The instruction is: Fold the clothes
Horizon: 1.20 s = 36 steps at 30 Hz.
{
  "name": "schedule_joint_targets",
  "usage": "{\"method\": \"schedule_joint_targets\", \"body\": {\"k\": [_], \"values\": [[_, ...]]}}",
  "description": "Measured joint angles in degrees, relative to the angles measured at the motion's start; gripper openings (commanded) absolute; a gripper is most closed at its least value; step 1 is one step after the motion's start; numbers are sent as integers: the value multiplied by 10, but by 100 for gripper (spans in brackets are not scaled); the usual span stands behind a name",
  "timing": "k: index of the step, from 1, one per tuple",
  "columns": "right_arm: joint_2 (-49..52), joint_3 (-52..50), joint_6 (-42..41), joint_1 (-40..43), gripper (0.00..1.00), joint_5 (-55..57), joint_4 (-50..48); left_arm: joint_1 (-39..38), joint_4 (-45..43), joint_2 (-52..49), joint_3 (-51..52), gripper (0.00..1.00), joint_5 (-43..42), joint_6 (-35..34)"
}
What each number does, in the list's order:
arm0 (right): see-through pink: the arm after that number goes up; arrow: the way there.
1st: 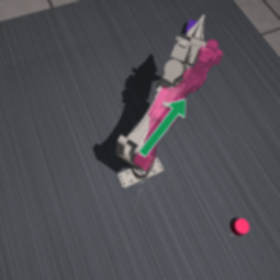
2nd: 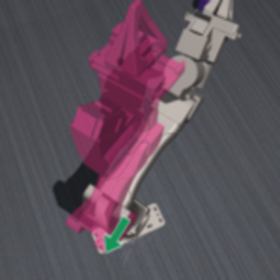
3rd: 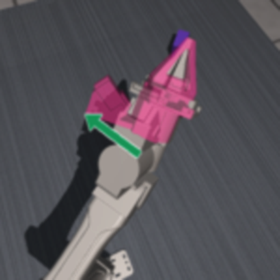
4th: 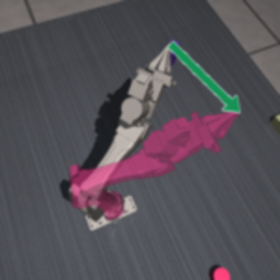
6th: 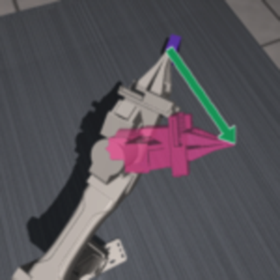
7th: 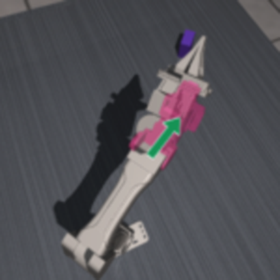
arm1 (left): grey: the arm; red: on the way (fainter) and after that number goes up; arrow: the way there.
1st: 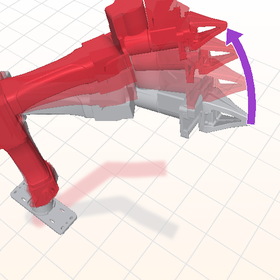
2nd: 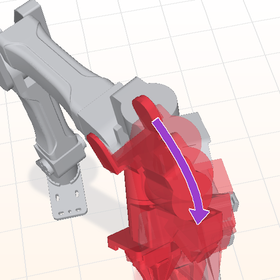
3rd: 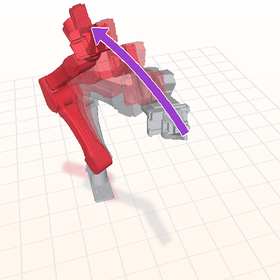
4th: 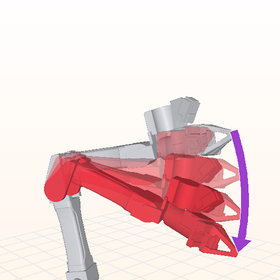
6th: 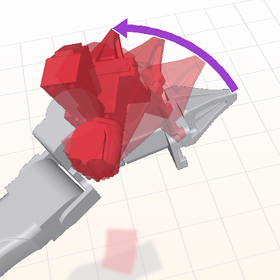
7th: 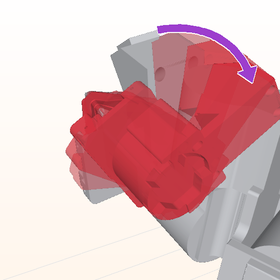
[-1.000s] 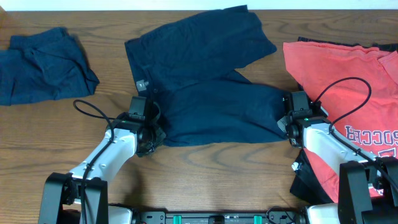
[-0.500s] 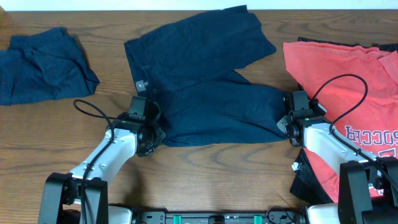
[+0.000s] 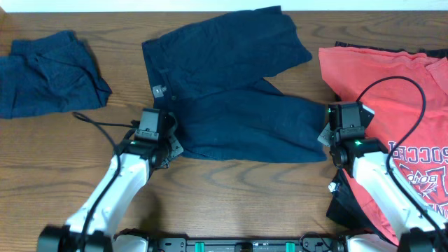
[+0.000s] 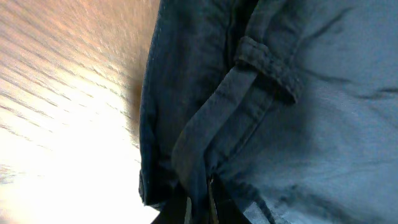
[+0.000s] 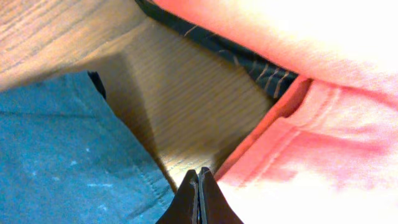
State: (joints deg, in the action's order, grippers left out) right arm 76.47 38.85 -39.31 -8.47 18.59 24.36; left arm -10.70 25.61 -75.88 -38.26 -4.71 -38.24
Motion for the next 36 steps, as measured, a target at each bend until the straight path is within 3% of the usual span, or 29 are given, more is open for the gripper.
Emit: {"method": "schedule_joint_targets", "body": {"k": [9,10,12,13,22,26,30,36], "values": [[-13,0,12,0,1,21,45,0,67,103,-1,6,36,25],[-15,0,12,0,20,22,45,0,68,111,-1,6,38,28],[-19,0,12,0,88,19,48,0,69,118,-1,6,39,34],[-20,0,13,0,92,15,53,0,70,118,-1,6,40,36],[-19,0,16,0,92,-59,69,0,71,84,-1,6,47,38],[-19,0,7,0,82,-89,60,0,58,51,-1,6,48,38],[-19,0,-31,-13,81,-120,57,0,41,18,-1,6,49,38],[-19,0,-62,-104,89,-152,55,-12,12,-5,-1,6,49,38]]}}
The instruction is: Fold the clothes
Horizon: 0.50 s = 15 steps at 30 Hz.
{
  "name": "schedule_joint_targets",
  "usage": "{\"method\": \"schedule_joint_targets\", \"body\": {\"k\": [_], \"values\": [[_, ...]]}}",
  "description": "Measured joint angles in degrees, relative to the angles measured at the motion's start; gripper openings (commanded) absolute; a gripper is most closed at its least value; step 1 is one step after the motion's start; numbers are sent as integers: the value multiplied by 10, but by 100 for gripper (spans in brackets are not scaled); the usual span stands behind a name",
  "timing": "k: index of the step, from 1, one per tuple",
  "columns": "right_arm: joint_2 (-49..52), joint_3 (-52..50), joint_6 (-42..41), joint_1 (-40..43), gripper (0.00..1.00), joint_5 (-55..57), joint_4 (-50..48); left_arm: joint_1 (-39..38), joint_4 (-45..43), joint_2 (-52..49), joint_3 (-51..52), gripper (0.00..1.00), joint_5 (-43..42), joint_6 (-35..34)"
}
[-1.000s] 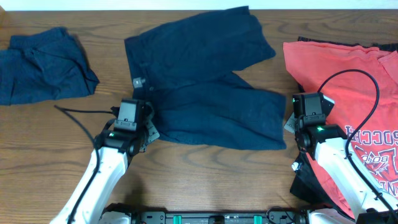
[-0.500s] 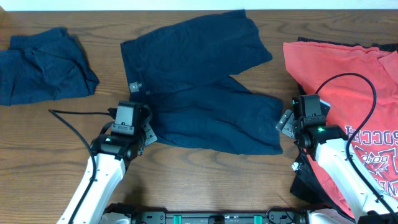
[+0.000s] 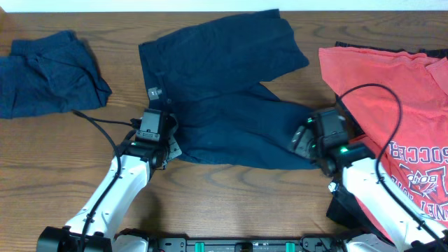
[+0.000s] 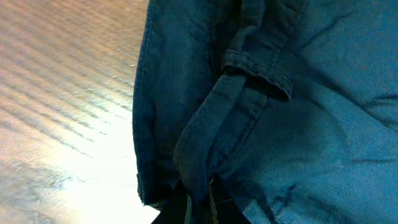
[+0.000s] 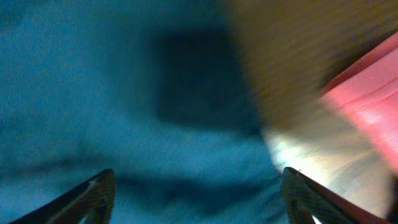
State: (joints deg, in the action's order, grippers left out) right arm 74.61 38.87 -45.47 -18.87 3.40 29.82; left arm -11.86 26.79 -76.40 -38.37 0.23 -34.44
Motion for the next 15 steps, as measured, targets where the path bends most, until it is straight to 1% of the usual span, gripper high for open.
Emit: {"method": "schedule_joint_targets", "body": {"k": [2,4,5,6,10,15], "values": [[0,0,-22,-40,88,-7,26,-8,-3,0,0,6,0,0],[0,0,-38,-62,77,-19,52,-12,-2,0,0,6,0,0],[0,0,-52,-71,75,-27,65,-14,-3,0,0,6,0,0],[0,1,-63,-75,75,-35,78,-14,-3,0,0,6,0,0],[0,1,-93,-77,84,-51,139,-14,-2,0,0,6,0,0],[0,1,-110,-75,91,-32,184,-14,-2,0,0,6,0,0]]}}
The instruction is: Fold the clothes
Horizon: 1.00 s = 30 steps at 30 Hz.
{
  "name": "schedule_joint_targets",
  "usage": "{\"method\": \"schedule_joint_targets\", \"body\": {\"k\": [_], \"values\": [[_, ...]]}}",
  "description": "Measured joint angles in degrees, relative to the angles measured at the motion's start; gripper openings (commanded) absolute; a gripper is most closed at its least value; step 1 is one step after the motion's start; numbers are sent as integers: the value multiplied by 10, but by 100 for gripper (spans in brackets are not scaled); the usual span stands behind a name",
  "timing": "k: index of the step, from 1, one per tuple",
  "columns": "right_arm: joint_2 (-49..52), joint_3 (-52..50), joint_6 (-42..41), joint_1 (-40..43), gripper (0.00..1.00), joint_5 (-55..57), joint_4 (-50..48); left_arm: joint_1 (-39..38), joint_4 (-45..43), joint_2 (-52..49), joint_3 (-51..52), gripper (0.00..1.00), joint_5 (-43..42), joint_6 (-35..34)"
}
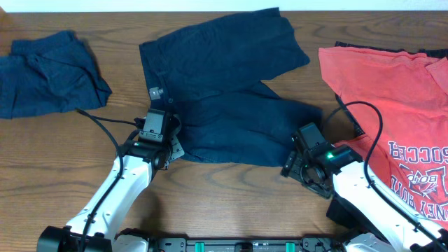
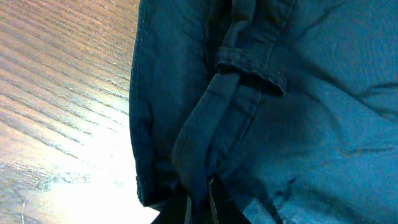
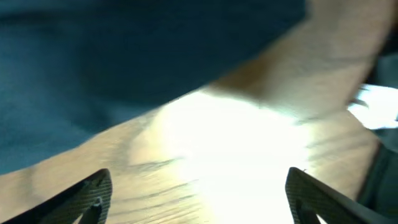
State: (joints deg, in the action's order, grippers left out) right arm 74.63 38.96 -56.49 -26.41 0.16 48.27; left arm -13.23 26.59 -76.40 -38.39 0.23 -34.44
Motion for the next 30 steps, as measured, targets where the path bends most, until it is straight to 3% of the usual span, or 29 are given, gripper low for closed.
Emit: {"method": "schedule_joint_targets", "body": {"k": [11,16,25,30], "values": [[0,0,-31,44,95,85,-11,0,0,0,0,6,0,0],[3,0,-49,59,89,102,-12,0,1,0,0,6,0,0],[73,0,-79,61,92,110,-70,0,11,0,0,6,0,0],[112,0,-84,61,76,103,-101,0,16,0,0,6,0,0]]}}
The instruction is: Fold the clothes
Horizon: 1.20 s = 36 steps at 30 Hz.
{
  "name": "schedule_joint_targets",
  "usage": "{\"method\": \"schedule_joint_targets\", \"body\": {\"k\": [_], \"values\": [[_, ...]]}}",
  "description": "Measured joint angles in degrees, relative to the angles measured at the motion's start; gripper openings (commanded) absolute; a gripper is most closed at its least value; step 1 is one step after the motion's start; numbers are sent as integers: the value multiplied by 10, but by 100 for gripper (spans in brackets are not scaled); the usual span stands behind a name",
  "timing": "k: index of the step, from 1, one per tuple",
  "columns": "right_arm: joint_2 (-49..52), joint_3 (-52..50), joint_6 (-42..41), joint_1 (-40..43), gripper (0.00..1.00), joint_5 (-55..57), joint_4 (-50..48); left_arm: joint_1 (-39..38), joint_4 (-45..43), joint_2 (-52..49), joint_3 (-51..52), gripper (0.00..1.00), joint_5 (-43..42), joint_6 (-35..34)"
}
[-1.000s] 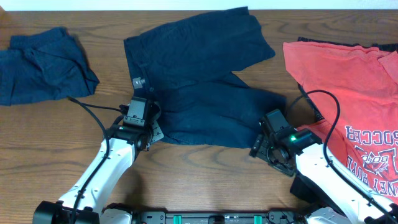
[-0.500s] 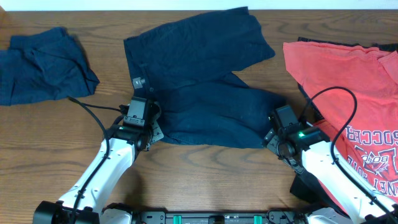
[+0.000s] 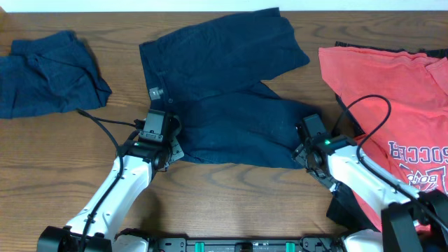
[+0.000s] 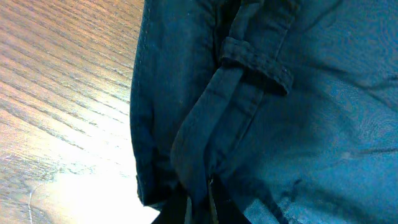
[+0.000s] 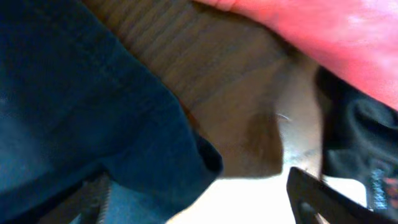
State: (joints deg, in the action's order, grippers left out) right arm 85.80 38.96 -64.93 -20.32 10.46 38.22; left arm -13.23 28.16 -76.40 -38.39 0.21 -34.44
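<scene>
Navy shorts (image 3: 224, 91) lie spread across the middle of the table, one leg toward the back, the other running right. My left gripper (image 4: 200, 202) is shut on the waistband (image 4: 205, 130) at the shorts' near left corner, beside a belt loop (image 4: 255, 62). My right gripper (image 5: 199, 202) stands open at the hem corner (image 5: 186, 155) of the right leg, the cloth lying between its spread fingers (image 5: 314, 193). In the overhead view that gripper (image 3: 308, 143) sits at the leg's near right end.
A red T-shirt (image 3: 392, 91) with white lettering covers the right side, over a dark garment (image 5: 354, 137). A crumpled navy garment (image 3: 45, 70) lies at the far left. Bare wood (image 3: 231, 203) runs along the front edge between the arms.
My right gripper has moved from the wood just in front of the right leg up to its hem corner, still open, now with the cloth between its fingers. The left gripper has kept its hold.
At first my right gripper was shut by the red shirt's edge, past the leg's end. Then it stood open over the leg, then over bare wood in front of it, and now at the hem corner. The left stayed shut on the waistband throughout.
</scene>
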Motion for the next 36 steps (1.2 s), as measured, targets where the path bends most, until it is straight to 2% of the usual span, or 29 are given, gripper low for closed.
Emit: {"method": "schedule_joint_targets", "body": {"k": [4,7,10,13,15,24,36], "values": [[7,1,-5,0,75,-4,-8,0,1,0,0,6,0,0],[8,1,-5,5,66,-4,-14,0,1,0,0,6,0,0],[8,1,-2,28,40,-2,-19,0,4,0,0,5,0,0],[8,1,-2,53,20,0,-22,0,9,0,0,6,0,0],[8,3,4,68,1,0,-25,-1,13,0,0,6,-2,0],[8,5,50,98,1,1,-50,-2,16,0,0,6,-10,0],[8,5,180,99,1,10,-59,-4,28,22,0,6,-15,31]]}}
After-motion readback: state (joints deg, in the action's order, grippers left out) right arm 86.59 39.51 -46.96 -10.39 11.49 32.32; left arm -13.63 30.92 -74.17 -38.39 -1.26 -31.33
